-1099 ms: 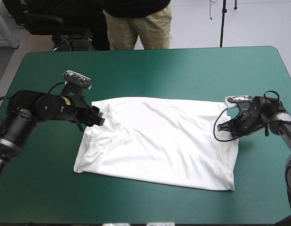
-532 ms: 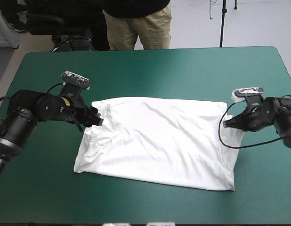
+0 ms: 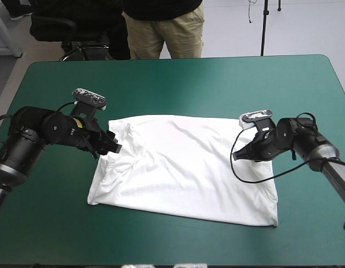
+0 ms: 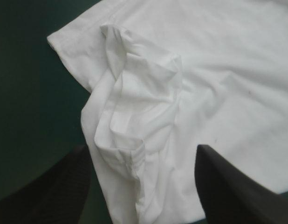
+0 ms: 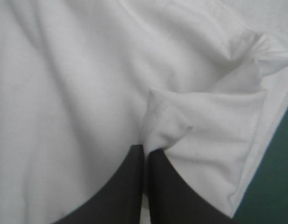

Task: Fold the cloth

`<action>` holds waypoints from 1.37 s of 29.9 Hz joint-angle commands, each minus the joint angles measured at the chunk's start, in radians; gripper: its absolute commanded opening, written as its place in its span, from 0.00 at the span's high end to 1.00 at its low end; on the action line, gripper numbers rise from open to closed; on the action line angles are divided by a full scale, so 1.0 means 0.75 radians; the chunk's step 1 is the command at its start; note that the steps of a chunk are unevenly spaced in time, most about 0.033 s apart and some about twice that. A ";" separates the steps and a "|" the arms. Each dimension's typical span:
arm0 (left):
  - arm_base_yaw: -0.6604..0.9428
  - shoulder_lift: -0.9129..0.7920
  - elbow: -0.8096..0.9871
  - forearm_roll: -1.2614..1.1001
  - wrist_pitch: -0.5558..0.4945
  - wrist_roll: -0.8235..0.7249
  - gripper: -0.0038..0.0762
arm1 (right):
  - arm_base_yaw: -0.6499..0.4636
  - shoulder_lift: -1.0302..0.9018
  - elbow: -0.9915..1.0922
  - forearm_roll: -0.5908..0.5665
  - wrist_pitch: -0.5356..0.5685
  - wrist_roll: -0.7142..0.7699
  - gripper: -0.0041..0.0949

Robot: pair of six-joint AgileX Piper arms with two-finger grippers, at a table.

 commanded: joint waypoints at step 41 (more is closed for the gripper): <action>-0.003 -0.134 0.718 0.215 -0.248 -0.420 0.37 | 0.002 -0.739 -0.025 0.168 0.254 -0.063 0.45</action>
